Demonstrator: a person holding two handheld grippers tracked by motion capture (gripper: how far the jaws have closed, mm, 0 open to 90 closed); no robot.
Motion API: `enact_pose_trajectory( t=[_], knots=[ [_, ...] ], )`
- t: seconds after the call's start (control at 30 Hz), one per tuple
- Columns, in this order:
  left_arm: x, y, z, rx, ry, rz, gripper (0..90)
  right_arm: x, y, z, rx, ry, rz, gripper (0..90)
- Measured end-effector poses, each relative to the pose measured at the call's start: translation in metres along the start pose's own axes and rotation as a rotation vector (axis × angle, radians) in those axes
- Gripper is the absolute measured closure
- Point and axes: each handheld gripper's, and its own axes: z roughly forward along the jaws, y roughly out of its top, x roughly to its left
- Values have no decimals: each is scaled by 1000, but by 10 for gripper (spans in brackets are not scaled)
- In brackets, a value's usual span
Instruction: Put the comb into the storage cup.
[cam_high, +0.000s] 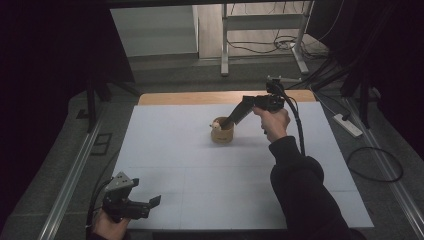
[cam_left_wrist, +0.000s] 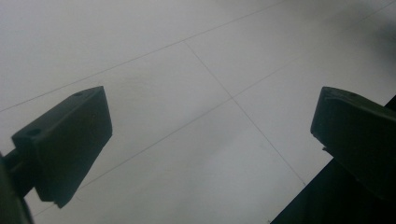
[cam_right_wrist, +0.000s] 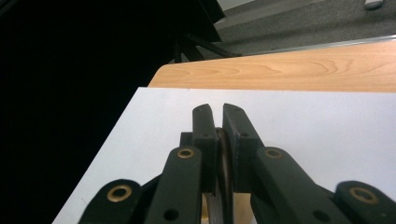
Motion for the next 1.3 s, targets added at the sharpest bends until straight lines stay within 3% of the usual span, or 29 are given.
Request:
enact_pose_trajectory(
  t=[0.53, 0.8, 1.3],
  knots=[
    [0, 0, 0, 5, -2, -3, 0, -17, -5, 0, -5, 26, 57, 839],
    [1, 0, 0, 6, -2, -4, 0, -21, -5, -1, 1, 31, 61, 836],
    [1, 0, 1, 7, -2, -7, 0, -20, -7, -1, 12, -41, -21, 796]
  ],
)
